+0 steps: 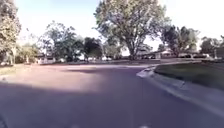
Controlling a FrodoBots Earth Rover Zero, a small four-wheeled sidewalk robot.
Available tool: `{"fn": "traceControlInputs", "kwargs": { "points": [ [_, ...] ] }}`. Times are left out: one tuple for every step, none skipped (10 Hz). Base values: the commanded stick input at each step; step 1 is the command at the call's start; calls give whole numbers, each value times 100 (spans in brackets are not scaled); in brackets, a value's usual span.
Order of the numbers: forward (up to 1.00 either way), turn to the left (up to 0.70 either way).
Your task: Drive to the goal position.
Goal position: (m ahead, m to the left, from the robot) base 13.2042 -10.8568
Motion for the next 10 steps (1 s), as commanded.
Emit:
{"fn": "traceControlInputs", "kwargs": {
  "points": [
    [100,-25],
    [100,-20],
    [100,0],
    [100,0],
    [100,0],
    [100,0],
    [100,0],
    [100,0],
    [100,0],
    [100,0]
  ]
}}
